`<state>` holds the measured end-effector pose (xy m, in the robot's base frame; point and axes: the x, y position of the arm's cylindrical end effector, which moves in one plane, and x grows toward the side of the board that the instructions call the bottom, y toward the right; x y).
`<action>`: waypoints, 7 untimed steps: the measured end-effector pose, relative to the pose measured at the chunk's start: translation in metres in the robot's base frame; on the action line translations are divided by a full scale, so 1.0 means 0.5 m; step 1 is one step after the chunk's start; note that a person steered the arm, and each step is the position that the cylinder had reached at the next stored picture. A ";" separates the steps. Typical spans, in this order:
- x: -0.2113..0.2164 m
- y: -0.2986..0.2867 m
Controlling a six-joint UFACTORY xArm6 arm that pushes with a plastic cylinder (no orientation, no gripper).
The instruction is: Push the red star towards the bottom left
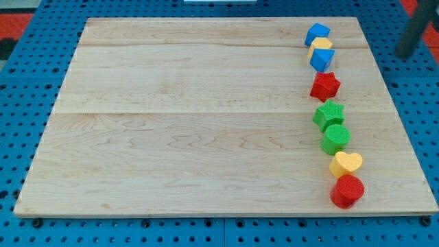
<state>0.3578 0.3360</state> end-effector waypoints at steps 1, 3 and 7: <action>0.124 -0.078; 0.077 -0.159; 0.088 -0.412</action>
<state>0.4019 0.1301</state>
